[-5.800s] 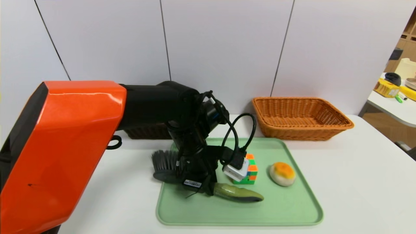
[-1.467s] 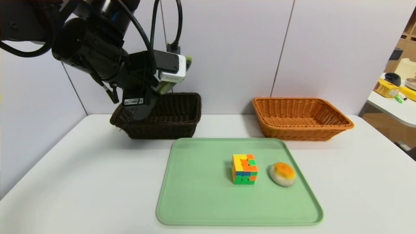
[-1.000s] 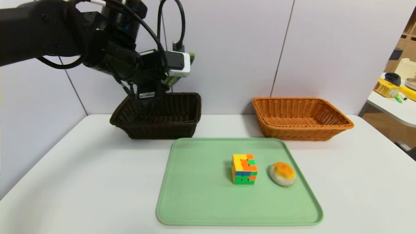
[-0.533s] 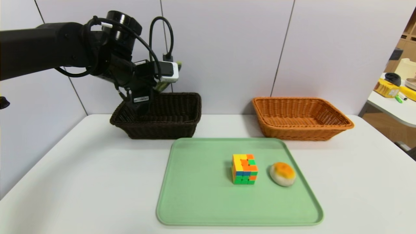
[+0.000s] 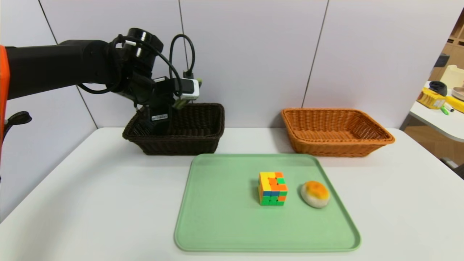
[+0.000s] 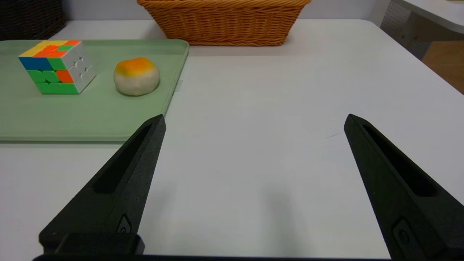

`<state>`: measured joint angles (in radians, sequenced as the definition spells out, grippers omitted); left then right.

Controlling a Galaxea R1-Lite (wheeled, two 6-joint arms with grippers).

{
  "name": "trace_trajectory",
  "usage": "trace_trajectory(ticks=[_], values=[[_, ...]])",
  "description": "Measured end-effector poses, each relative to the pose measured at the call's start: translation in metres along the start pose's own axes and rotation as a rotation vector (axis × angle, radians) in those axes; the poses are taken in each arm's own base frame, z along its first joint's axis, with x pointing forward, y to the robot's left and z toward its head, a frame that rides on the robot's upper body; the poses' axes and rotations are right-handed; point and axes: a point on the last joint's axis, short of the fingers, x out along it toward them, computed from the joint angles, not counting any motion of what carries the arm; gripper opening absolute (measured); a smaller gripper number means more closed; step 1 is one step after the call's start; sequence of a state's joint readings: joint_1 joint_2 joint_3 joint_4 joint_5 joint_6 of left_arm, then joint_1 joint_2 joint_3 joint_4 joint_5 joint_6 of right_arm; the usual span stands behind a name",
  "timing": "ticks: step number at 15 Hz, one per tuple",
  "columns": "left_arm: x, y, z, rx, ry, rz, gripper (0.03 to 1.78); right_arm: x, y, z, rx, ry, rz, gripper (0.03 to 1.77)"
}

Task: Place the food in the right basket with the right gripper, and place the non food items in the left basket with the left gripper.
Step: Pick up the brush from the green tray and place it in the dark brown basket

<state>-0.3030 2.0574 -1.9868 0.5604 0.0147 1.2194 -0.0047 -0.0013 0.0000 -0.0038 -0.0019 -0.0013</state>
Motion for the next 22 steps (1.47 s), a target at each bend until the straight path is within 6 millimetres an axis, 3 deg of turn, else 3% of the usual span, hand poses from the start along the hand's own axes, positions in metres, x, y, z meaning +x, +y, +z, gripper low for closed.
trace_trajectory(ticks=[10, 22], values=[[0.016, -0.005, -0.003, -0.004, 0.006, -0.034, 0.35, 0.0, 0.0, 0.0, 0.0, 0.0, 0.001, 1.7], [0.017, -0.006, -0.004, -0.006, 0.002, -0.048, 0.35, 0.0, 0.0, 0.0, 0.0, 0.0, 0.001, 1.7]])
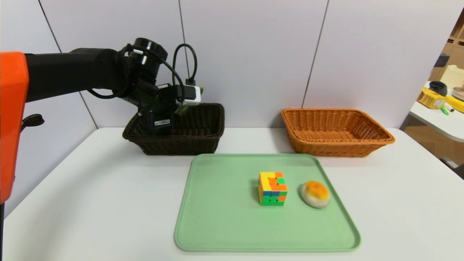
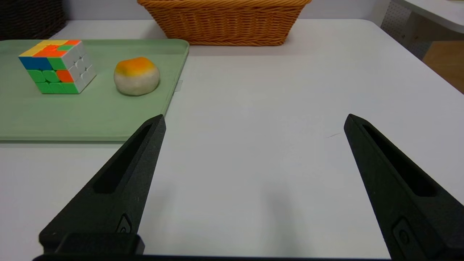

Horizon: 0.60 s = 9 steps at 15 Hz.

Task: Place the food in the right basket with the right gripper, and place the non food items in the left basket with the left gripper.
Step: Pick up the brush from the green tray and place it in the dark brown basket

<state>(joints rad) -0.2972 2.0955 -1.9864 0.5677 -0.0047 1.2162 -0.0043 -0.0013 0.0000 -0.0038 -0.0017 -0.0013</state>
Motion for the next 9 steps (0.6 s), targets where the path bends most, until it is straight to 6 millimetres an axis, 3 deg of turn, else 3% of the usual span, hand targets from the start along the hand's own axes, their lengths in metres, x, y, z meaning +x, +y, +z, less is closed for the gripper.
trace_trajectory(ticks=[4, 9], values=[[0.0, -0.0004, -0.0001, 0.0, 0.0, -0.005, 0.87, 0.0, 0.0, 0.0, 0.0, 0.0, 0.0, 1.7], [-0.0061, -0.0007, -0.0009, -0.005, 0.008, -0.015, 1.27, 0.0, 0.0, 0.0, 0.0, 0.0, 0.0, 1.7]])
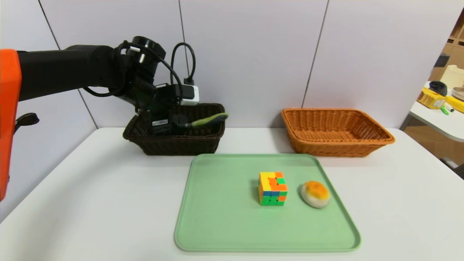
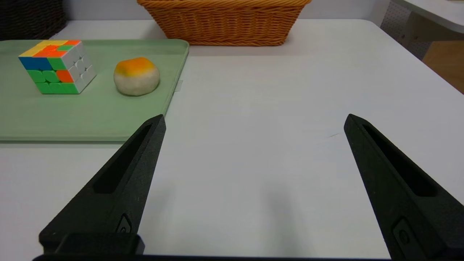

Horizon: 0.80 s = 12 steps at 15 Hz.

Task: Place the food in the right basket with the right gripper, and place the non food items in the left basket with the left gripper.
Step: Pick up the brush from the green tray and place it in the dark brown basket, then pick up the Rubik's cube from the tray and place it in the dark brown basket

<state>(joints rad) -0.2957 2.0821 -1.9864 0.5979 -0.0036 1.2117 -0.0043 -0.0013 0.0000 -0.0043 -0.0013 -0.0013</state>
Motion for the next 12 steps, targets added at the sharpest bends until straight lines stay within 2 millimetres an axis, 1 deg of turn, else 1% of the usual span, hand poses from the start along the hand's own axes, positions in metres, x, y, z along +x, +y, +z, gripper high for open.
trace_trajectory(ticks=[2, 3, 7, 8, 12], values=[[-0.012, 0.0, 0.0, -0.004, 0.003, -0.006, 1.37, 0.0, 0.0, 0.0, 0.0, 0.0, 0.0, 1.7], [-0.022, 0.001, 0.001, -0.006, 0.002, -0.003, 1.41, 0.0, 0.0, 0.0, 0.0, 0.0, 0.0, 1.7], [-0.067, -0.002, 0.001, -0.023, 0.007, -0.036, 1.53, 0.0, 0.0, 0.0, 0.0, 0.0, 0.0, 1.7], [-0.075, -0.005, 0.003, -0.018, 0.0, -0.046, 1.55, 0.0, 0.0, 0.0, 0.0, 0.0, 0.0, 1.7], [-0.094, -0.018, 0.02, 0.013, -0.061, -0.07, 1.61, 0.0, 0.0, 0.0, 0.0, 0.0, 0.0, 1.7]])
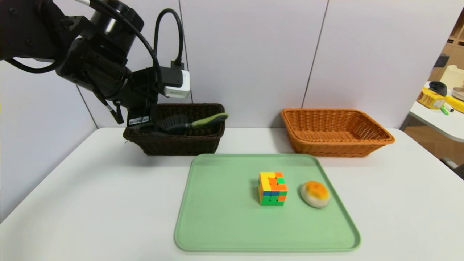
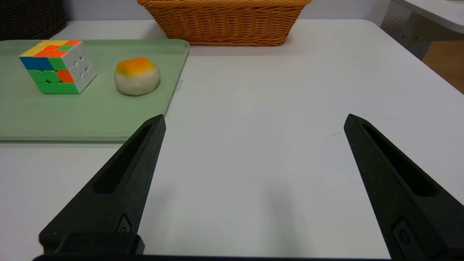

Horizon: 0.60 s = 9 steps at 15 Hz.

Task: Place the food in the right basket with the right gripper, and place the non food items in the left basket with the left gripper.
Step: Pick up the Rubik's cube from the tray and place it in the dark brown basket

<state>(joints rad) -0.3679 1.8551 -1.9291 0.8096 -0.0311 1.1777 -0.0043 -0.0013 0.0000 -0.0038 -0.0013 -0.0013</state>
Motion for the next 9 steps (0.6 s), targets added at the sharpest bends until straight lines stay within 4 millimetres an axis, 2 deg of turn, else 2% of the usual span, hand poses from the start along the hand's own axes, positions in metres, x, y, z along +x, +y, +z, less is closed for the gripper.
trace_trajectory(ticks=[3, 9], values=[[-0.002, -0.014, 0.023, 0.041, -0.057, -0.034, 1.64, 0.0, 0.0, 0.0, 0.0, 0.0, 0.0, 1.7], [0.008, -0.057, 0.095, 0.067, -0.195, -0.154, 1.67, 0.0, 0.0, 0.0, 0.0, 0.0, 0.0, 1.7]])
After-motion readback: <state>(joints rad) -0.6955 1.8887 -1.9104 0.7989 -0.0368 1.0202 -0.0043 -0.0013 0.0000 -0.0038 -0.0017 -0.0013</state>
